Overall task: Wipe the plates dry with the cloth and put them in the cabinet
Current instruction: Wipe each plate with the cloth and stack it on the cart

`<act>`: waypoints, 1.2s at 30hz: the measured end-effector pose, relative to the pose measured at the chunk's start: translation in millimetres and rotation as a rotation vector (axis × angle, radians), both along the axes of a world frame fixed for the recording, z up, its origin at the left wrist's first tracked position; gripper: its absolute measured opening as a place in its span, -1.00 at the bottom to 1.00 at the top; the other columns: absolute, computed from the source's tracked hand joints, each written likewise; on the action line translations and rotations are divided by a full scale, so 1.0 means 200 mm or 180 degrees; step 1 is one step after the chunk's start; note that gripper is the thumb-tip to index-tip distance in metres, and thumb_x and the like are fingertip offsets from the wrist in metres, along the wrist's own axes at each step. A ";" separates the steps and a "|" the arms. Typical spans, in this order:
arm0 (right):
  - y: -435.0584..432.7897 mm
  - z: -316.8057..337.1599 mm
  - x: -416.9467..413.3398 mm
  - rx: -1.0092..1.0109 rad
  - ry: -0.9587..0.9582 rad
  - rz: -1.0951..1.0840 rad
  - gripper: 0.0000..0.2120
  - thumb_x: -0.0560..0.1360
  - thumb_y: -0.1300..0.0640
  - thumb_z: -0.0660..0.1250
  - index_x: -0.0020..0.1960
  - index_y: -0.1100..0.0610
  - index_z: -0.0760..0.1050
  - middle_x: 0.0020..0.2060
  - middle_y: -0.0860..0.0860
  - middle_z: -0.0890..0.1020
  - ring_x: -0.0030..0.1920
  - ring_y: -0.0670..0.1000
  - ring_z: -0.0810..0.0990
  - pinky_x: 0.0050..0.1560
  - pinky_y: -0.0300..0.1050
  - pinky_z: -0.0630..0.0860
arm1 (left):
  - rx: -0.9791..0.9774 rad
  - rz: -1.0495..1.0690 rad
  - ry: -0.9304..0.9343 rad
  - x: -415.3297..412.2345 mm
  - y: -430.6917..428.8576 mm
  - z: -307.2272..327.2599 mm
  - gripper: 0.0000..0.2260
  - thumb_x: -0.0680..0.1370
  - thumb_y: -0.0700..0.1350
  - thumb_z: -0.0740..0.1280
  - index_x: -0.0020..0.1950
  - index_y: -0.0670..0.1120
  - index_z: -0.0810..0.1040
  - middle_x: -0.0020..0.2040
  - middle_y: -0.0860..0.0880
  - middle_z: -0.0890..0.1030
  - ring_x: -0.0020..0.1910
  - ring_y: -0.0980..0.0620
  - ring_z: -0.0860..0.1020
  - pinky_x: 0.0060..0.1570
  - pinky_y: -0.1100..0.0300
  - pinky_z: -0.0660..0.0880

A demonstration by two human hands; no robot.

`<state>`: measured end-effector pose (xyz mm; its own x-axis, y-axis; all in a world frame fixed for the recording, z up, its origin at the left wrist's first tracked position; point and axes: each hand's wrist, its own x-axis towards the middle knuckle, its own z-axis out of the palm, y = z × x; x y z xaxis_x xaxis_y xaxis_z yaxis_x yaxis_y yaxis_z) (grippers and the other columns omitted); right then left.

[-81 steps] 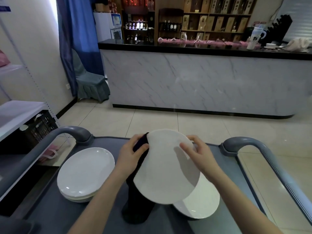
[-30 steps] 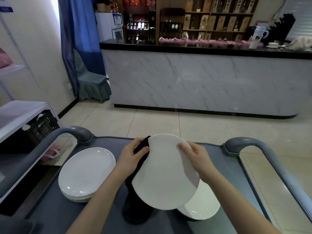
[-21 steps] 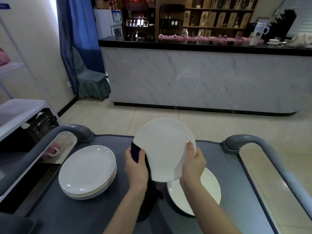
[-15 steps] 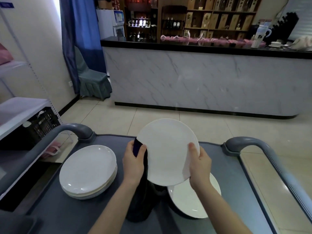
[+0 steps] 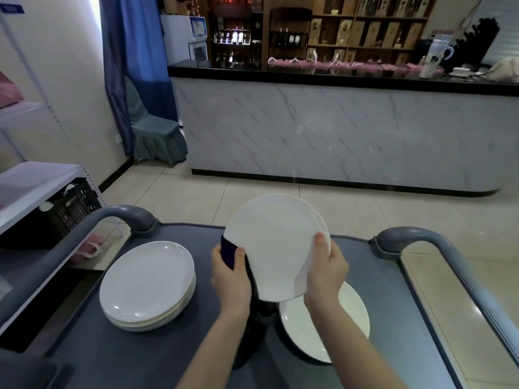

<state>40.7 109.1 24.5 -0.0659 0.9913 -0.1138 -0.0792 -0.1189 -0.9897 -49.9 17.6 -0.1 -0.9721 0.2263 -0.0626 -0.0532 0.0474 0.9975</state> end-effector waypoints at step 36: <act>0.04 -0.06 0.22 0.0950 -0.1029 0.2102 -0.82 0.59 0.15 0.36 -0.14 -0.05 0.62 -0.33 -0.12 0.60 -0.27 -0.10 0.51 -0.24 -0.25 0.40 | 0.0118 0.0163 -0.0589 -0.23 0.05 0.02 -0.80 0.65 -0.08 0.23 0.21 -0.14 0.51 0.07 -0.03 0.56 0.03 -0.05 0.51 0.08 0.07 0.45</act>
<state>84.6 116.3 13.5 -0.6600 0.7504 0.0369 0.2118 0.2330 -0.9491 -95.7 28.0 4.8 -0.9550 0.1822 -0.2339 -0.2374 0.0032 0.9714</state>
